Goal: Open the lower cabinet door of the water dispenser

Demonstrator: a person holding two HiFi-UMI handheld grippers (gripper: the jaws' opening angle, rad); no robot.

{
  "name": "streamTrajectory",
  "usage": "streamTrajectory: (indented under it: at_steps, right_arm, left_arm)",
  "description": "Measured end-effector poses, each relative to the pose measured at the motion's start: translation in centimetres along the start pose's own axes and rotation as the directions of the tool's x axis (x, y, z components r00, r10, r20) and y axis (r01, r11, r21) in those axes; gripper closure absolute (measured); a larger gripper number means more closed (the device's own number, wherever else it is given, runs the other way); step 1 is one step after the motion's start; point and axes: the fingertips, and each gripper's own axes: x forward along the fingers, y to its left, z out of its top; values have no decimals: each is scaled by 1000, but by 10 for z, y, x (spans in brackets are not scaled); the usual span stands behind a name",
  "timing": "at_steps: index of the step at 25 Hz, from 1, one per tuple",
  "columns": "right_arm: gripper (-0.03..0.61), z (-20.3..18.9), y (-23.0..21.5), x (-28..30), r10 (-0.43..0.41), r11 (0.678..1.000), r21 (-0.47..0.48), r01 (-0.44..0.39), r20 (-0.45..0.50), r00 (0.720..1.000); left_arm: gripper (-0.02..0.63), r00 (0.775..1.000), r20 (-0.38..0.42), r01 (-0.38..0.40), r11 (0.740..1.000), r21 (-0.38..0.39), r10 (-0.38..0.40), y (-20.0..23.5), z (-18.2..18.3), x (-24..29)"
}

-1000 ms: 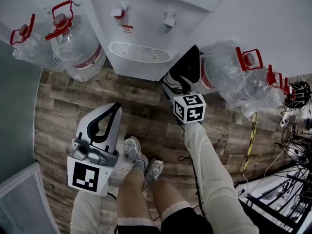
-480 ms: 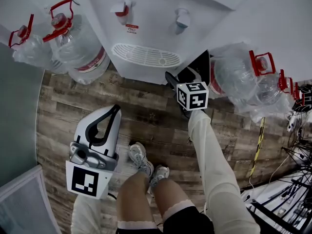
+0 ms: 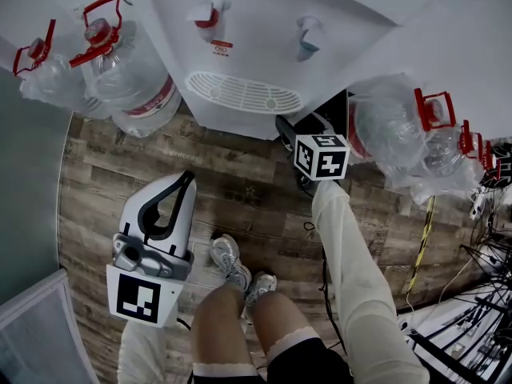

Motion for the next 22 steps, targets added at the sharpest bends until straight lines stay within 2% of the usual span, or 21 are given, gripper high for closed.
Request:
streamTrajectory:
  at_steps: [15, 19, 22]
  right_arm:
    - [347, -36, 29, -43, 13, 1000, 21, -14, 10, 1000]
    - [399, -52, 45, -60, 21, 1000, -4, -21, -15, 1000]
    - [412, -63, 59, -71, 36, 999, -25, -37, -34, 999]
  left_arm:
    - [614, 1000, -12, 25, 1000, -7, -25, -16, 12, 2]
    - [614, 1000, -12, 17, 1000, -18, -17, -20, 21, -7]
    - [614, 1000, -10, 12, 1000, -22, -12, -23, 27, -14]
